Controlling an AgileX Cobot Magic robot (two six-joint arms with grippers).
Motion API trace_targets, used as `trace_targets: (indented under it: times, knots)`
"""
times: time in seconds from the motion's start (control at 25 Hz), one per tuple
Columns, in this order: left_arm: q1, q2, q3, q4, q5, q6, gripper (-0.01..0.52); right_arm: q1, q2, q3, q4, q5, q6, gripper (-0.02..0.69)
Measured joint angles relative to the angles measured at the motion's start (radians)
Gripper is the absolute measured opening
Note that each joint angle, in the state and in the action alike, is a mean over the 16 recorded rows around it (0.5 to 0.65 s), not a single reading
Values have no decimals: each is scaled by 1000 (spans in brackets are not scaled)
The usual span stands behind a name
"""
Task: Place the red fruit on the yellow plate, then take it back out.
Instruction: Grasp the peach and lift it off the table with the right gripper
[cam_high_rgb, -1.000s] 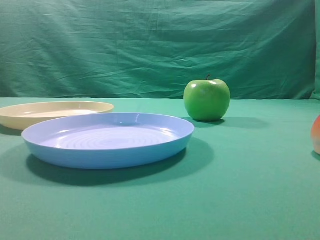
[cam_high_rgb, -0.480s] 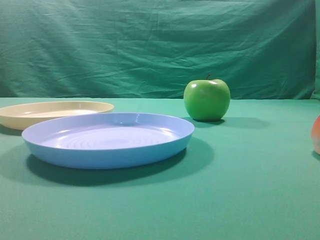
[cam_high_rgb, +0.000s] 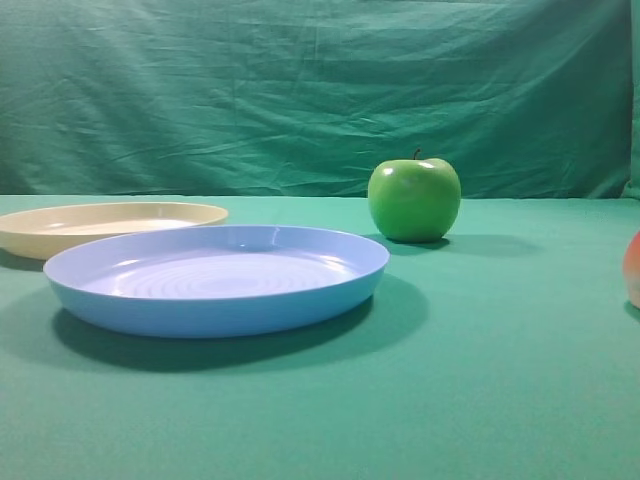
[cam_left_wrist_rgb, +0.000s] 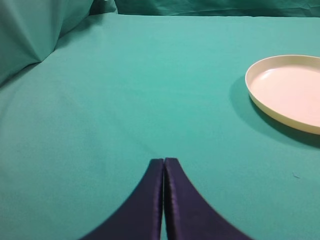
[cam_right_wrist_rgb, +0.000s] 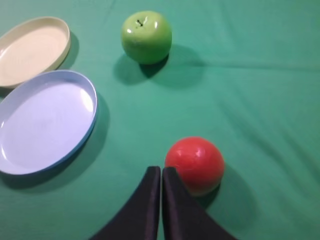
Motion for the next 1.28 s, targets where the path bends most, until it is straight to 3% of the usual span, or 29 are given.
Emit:
trace_targets:
  times: [0.4, 0.64, 0.76, 0.92, 1.28]
  knots:
    - [0, 0, 0, 0, 0, 0, 0, 27, 233, -64, -39, 42, -139, 0]
    - [0, 0, 0, 0, 0, 0, 0, 83, 345, -83, -147, 12, -95, 5]
    - [0, 0, 0, 0, 0, 0, 0, 112, 388, -86, -201, -18, -59, 40]
    - [0, 0, 0, 0, 0, 0, 0, 145, 430, -86, -266, -62, -10, 157]
    - [0, 0, 0, 0, 0, 0, 0, 158, 459, -86, -308, -131, 23, 523]
